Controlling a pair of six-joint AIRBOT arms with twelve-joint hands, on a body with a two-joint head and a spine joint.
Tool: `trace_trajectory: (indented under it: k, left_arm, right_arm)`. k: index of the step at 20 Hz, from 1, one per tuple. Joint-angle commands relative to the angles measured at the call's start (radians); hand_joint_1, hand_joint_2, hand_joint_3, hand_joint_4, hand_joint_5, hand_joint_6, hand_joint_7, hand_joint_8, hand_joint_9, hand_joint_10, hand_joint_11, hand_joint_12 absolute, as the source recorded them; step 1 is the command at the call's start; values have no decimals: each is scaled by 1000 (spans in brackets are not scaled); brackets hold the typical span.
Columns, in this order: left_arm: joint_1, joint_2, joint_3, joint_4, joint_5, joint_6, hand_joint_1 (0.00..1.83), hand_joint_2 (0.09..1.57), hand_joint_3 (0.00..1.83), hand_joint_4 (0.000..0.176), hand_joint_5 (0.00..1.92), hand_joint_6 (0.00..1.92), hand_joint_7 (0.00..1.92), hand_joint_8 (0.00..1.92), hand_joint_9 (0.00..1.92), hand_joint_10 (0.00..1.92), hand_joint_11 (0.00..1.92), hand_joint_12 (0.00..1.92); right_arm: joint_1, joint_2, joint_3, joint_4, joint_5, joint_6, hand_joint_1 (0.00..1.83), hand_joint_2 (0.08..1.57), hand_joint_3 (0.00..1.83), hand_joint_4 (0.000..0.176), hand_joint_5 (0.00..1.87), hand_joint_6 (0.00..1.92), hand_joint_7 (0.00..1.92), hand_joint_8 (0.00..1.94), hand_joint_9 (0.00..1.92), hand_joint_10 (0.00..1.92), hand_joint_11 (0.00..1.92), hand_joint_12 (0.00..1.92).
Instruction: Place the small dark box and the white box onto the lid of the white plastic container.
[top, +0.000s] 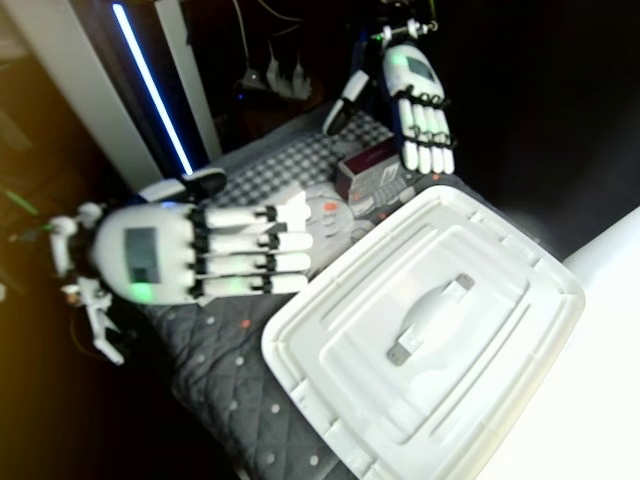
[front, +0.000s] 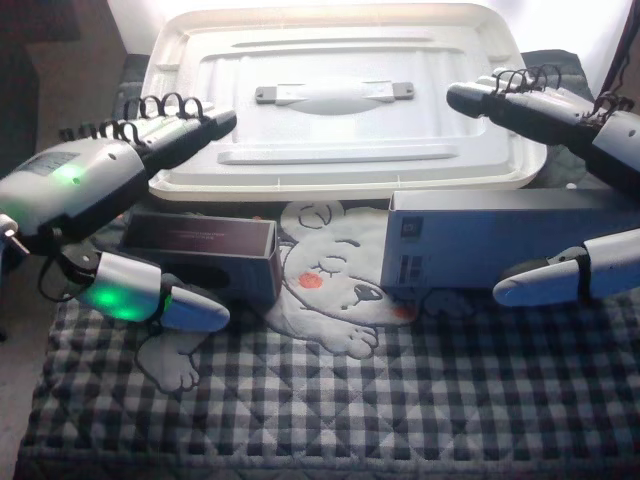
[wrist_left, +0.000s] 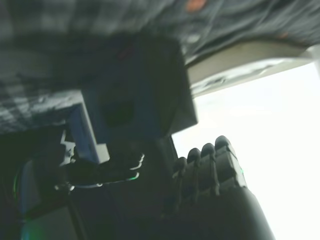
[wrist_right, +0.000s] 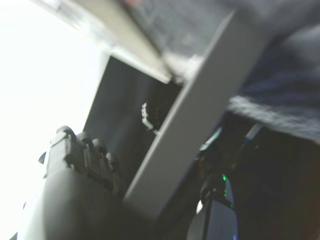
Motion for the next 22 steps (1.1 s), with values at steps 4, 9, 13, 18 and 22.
trace_trajectory:
  k: [4, 9, 13, 18, 22]
  left_arm:
    - [-14, -8, 11, 8, -79, -6, 719, 684, 6, 23, 87, 5, 80, 7, 34, 4, 31, 23]
    - [-17, -22, 24, 7, -58, -8, 675, 761, 9, 58, 82, 3, 125, 4, 74, 10, 44, 28]
    - [-16, -31, 31, 2, -56, -10, 668, 836, 0, 46, 172, 3, 218, 4, 219, 9, 29, 499]
    - [-12, -37, 34, -3, -59, -10, 1018, 963, 3, 0, 617, 38, 632, 29, 554, 50, 0, 1136]
    - [-5, -44, 40, -14, -68, -10, 1233, 1091, 0, 20, 1014, 875, 1008, 929, 984, 558, 562, 1524]
  right_arm:
    - [4, 2, 11, 34, 100, 5, 798, 611, 0, 51, 220, 2, 175, 6, 52, 9, 0, 206]
    - [4, 1, 11, 31, 100, 18, 1034, 685, 11, 3, 720, 45, 266, 4, 91, 4, 0, 7]
    - [4, 1, 11, 30, 105, 18, 1261, 1049, 41, 0, 1278, 169, 892, 1088, 754, 1082, 454, 1632]
    - [4, -1, 10, 30, 111, 19, 1311, 1042, 2, 0, 1363, 37, 1112, 1038, 1051, 1228, 773, 1641]
    - [4, -3, 11, 30, 112, 19, 1290, 1062, 0, 0, 1351, 5, 1046, 1182, 1029, 1426, 807, 1785]
